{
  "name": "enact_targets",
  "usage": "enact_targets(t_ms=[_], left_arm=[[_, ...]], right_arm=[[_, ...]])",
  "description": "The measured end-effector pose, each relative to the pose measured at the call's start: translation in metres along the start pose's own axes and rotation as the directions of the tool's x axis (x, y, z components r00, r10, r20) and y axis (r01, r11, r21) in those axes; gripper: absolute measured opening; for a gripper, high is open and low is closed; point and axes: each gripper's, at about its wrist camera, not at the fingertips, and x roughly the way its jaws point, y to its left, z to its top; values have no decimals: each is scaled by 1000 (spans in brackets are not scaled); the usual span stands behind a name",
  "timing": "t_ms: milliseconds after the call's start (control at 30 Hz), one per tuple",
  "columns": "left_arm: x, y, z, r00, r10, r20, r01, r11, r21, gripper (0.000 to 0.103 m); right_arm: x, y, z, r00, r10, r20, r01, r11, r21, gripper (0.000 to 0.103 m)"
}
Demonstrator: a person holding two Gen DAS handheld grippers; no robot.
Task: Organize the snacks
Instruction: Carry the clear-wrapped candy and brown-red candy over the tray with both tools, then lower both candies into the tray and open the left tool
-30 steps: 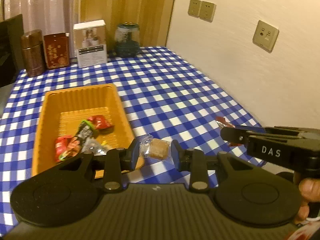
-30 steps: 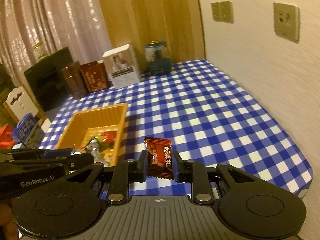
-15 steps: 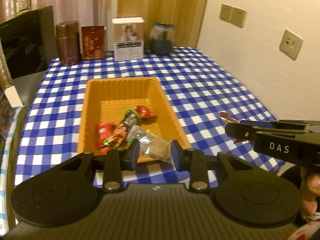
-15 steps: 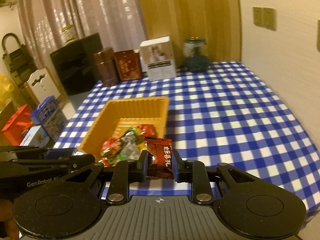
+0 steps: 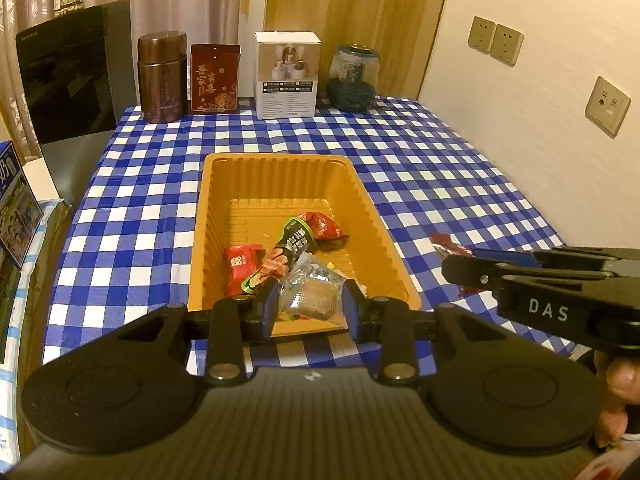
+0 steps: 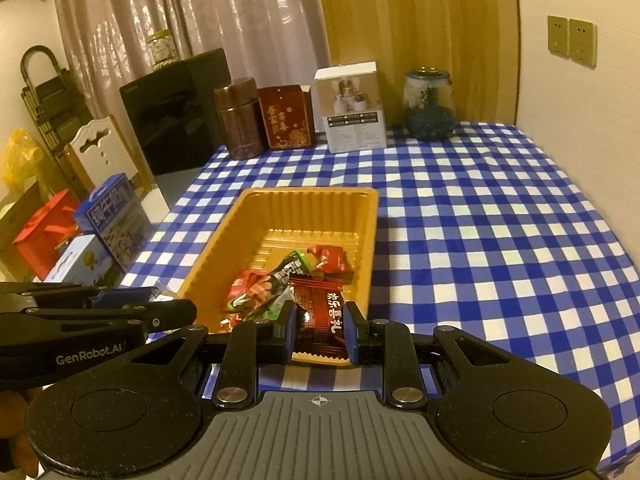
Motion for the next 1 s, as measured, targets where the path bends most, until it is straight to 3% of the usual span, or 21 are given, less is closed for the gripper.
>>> enact_targets(t_ms=[1000], left_arm=[[97,40,59,999,13,-44,-13,1000,-4,31]], right_arm=[[110,-16,52,995,53,-81,-52,999,12,25]])
